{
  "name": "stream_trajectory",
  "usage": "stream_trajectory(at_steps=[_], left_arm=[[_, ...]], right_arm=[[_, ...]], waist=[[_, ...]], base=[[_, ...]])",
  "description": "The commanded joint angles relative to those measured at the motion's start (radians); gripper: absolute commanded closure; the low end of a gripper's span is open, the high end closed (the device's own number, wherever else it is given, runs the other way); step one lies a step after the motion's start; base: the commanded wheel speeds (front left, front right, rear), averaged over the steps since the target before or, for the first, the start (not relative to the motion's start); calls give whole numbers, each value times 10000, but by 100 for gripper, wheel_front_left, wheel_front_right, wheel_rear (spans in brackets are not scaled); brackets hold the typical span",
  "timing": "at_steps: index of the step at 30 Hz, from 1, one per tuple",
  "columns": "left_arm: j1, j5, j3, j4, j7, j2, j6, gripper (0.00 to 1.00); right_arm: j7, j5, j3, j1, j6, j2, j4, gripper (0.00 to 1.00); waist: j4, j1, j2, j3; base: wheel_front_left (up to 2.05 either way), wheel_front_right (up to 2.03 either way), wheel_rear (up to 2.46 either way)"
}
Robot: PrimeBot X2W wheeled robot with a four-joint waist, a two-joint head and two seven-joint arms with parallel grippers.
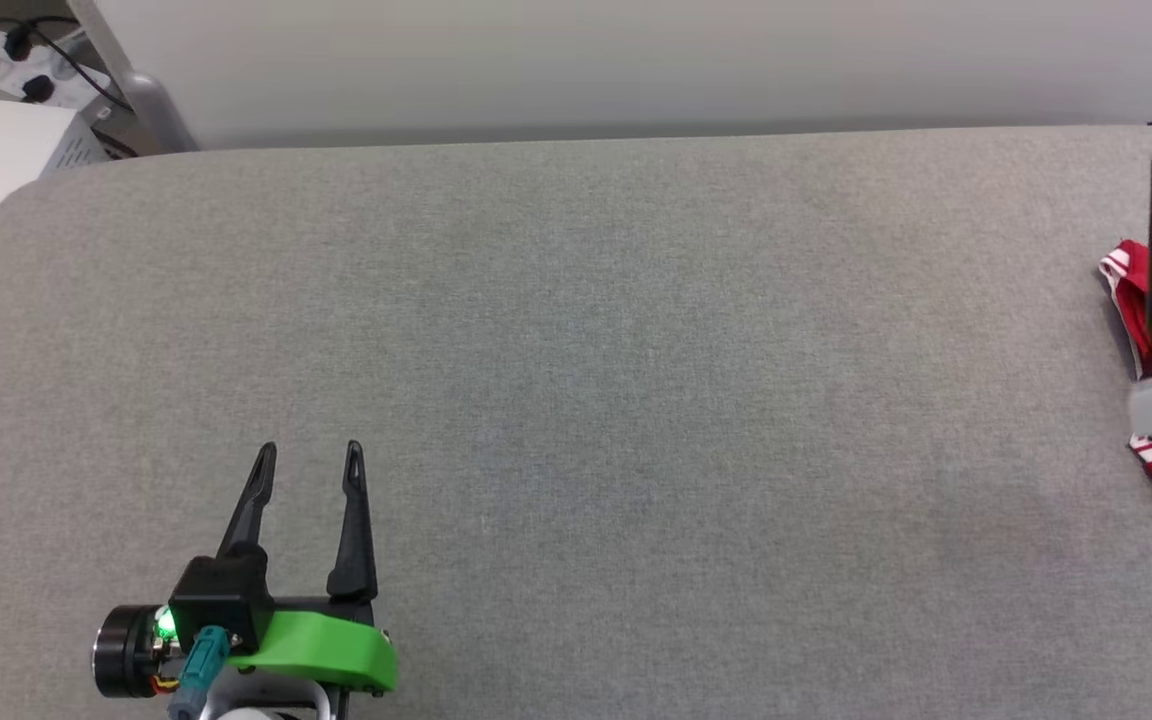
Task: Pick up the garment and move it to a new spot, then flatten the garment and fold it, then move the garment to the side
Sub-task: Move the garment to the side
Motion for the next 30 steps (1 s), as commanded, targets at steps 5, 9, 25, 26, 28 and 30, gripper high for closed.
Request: stream_trajectory(at_steps=[5, 9, 25, 26, 28, 30], left_arm=[[267, -124, 78, 201, -59, -64, 23, 0], [358, -225, 123, 303, -59, -84, -11, 0], [756, -293, 174, 396, -59, -120, -170, 0], [780, -284, 176, 404, -59, -121, -176, 0], [819, -272, 181, 411, -59, -123, -184, 0], [849, -265, 177, 413, -59, -125, -199, 0]], right_arm=[[-55, -228, 43, 1490, -9, 1103, -537, 0], [-55, -319, 168, 2341, -9, 1619, -518, 0], [-56, -759, 260, 4852, -9, 2521, -862, 0], [-56, -766, 228, 4921, -9, 2535, -877, 0], [-56, -755, 194, 4995, -9, 2525, -872, 0], [-56, -756, 166, 5035, -9, 2516, -846, 0]], waist=[[440, 1, 0, -653], [522, 1, 0, -909], [488, 1, 0, -1334], [479, 1, 0, -1352], [467, 1, 0, -1378], [462, 1, 0, -1393]], base=[[0, 0, 0], [0, 0, 0], [0, 0, 0], [0, 0, 0], [0, 0, 0], [0, 0, 0]])
